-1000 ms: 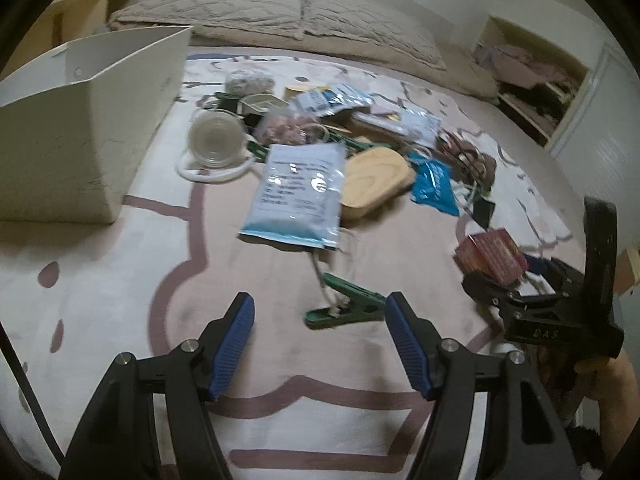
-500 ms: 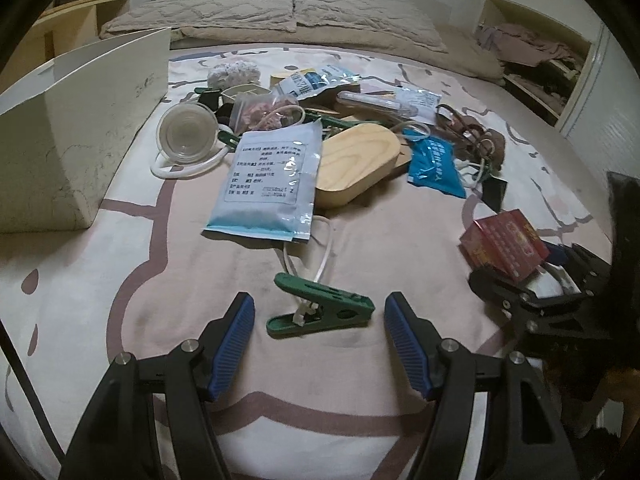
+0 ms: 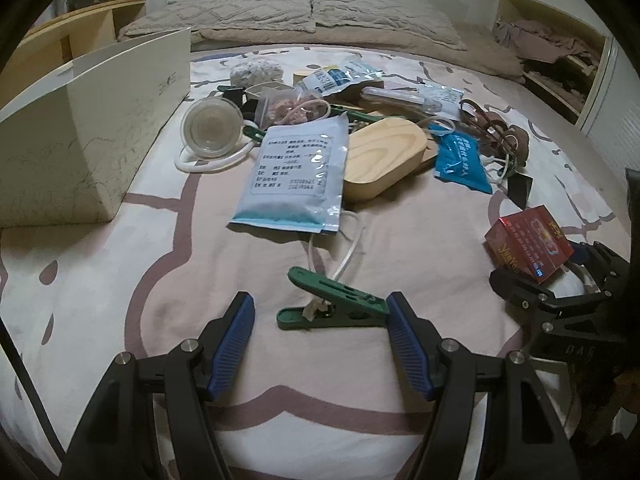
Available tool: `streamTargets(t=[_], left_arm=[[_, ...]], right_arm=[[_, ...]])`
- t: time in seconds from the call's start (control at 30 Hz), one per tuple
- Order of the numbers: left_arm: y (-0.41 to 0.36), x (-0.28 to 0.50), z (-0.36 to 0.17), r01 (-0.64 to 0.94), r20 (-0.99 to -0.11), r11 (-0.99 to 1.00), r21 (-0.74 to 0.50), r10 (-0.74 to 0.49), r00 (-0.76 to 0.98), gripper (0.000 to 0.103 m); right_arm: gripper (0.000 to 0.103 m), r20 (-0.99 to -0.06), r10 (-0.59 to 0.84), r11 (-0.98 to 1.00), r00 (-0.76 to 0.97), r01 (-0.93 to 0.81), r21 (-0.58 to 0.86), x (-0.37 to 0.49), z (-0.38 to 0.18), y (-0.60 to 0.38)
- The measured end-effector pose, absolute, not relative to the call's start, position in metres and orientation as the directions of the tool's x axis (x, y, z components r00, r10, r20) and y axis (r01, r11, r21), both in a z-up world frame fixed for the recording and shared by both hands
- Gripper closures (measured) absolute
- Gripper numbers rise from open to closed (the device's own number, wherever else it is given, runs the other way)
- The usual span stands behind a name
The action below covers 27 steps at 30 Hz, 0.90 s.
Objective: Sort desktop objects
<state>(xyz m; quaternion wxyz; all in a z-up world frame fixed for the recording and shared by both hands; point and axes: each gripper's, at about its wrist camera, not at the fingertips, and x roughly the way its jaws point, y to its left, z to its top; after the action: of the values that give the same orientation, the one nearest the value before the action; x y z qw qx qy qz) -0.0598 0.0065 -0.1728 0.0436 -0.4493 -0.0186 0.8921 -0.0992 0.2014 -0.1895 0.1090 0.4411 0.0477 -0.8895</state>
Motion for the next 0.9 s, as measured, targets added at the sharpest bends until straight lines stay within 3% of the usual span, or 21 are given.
streamTargets(t=[0.23,0.47,0.7,0.9], left_arm=[[0.0092,-0.0574,-0.176,-0.042,-0.791,-0.998,-0.047,0.063,-0.608,0.028],[0.0051,-0.0549,-0.1729,-0.023,-0.78,-0.997,-0.077,0.075,-0.621,0.028],[0.006,-0.0532,-0.1701,-0.035,-0.774,-0.996,-0.08,0.085,-0.628,0.048],[0.0064,-0.0517,-0.1671,-0.044,-0.763,-0.995,-0.094,0.1,-0.638,0.048]], right_arm=[[0.0,-0.786,-0.15,-0.972,-0.6,0.233,0.008,-0.0971,-0.1902,0.2014],[0.0,-0.781,-0.157,-0.973,-0.605,0.231,0.017,-0.0979,-0.1904,0.2023],[0.0,-0.779,-0.159,-0.973,-0.607,0.231,0.018,-0.0981,-0.1902,0.203],[0.0,-0.775,-0.161,-0.973,-0.612,0.232,0.019,-0.0973,-0.1902,0.2028]])
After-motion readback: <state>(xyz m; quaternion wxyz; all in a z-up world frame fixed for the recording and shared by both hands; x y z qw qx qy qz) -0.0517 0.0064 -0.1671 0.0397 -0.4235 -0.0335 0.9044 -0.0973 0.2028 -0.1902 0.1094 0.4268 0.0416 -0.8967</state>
